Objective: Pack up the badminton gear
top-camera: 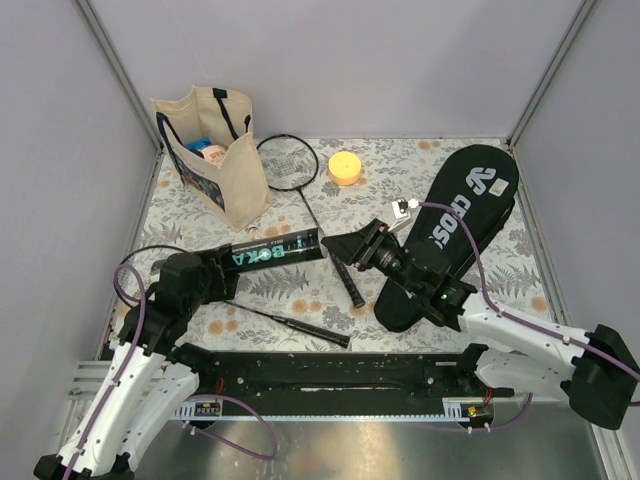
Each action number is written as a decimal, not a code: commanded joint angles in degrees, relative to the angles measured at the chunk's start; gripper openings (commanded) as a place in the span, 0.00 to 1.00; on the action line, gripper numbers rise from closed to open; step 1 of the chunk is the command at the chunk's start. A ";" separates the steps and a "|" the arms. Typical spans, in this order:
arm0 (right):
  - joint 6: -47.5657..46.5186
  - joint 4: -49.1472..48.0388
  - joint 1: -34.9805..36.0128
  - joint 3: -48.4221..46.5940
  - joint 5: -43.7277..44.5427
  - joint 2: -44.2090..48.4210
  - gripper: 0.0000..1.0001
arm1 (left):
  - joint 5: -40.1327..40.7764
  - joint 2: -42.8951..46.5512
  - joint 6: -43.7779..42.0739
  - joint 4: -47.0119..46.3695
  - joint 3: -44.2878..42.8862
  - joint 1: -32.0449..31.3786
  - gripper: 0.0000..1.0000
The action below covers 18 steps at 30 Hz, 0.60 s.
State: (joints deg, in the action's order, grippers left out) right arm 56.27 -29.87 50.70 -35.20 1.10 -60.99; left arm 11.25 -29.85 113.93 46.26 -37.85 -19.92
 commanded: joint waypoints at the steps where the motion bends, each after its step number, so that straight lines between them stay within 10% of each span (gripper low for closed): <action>1: -2.57 4.99 0.63 -0.49 3.37 4.65 0.53 | 5.18 1.37 2.61 -3.11 -0.47 -0.12 0.38; 18: -7.84 7.81 -1.74 -4.16 7.61 -10.62 0.65 | 23.11 7.34 -3.01 10.95 -9.35 -0.12 0.37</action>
State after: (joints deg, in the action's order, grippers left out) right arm 51.75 -21.34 50.57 -34.44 9.85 -65.39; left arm 25.96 -24.23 112.31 55.00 -42.48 -19.97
